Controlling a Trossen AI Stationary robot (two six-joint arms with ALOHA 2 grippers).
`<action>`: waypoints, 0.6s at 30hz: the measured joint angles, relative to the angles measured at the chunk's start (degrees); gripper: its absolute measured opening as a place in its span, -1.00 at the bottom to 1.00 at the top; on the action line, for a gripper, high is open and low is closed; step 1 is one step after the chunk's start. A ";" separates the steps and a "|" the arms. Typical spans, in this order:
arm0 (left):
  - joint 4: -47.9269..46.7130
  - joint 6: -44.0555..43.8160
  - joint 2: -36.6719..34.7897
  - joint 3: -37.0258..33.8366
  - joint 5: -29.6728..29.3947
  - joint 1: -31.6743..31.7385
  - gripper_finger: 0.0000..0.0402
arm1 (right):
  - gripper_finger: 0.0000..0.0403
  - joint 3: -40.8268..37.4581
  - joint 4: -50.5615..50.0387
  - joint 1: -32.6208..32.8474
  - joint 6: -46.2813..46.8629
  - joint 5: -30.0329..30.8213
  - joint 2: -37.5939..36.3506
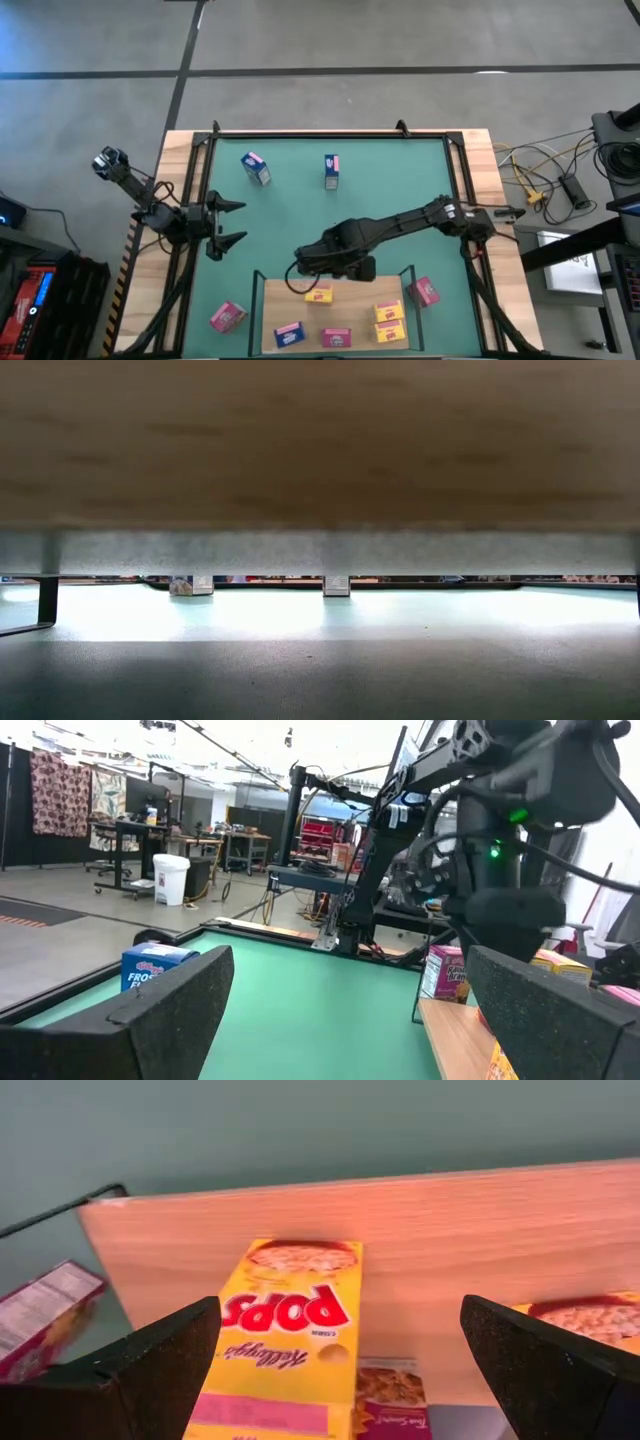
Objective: Stack cereal on shelf
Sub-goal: Put the yellow cereal box on the shelf aligned with the other yellow cereal boxes
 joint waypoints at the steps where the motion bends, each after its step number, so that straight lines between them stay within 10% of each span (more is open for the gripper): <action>1: 0.01 0.00 0.01 0.00 -0.01 0.00 0.91 | 0.99 0.11 0.25 -0.24 -0.71 -0.10 0.02; 18: -0.02 0.00 0.04 0.00 0.01 0.00 0.91 | 0.99 0.07 5.60 -0.42 -7.66 -1.36 2.63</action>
